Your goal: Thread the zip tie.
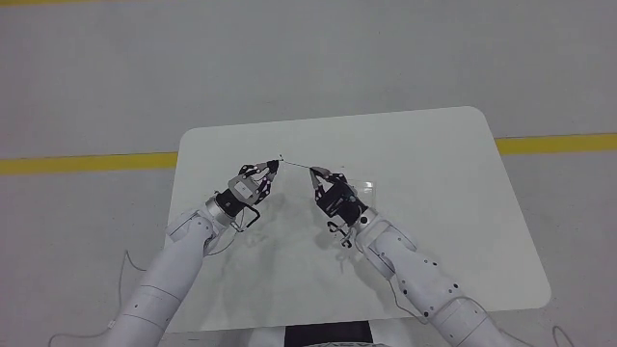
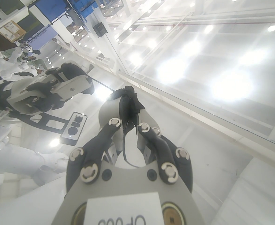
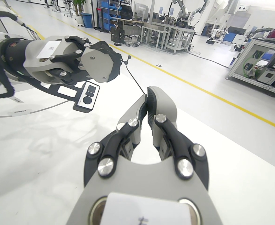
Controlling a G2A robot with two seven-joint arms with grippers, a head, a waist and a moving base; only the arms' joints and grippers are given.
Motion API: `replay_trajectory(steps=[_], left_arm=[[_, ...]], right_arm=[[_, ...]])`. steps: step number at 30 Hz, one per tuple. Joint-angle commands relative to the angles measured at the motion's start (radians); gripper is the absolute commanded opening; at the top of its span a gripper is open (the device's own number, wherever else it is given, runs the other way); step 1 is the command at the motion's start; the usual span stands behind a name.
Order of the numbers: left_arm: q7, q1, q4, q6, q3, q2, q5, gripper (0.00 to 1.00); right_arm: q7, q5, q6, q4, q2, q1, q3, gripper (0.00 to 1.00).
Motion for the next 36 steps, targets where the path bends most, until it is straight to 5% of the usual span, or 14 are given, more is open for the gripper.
replay_trajectory(steps=[1,36], left_arm=[[0.0,0.0,0.0,0.0,0.0,0.0,0.0,0.0],[0.0,0.0,0.0,0.0,0.0,0.0,0.0,0.0]], right_arm=[[0.001,0.0,-0.001,-0.002,0.003,-0.001,0.001,0.0],[0.023,0.0,0.02,-0.042,0.04,-0.05,0.034,0.0]])
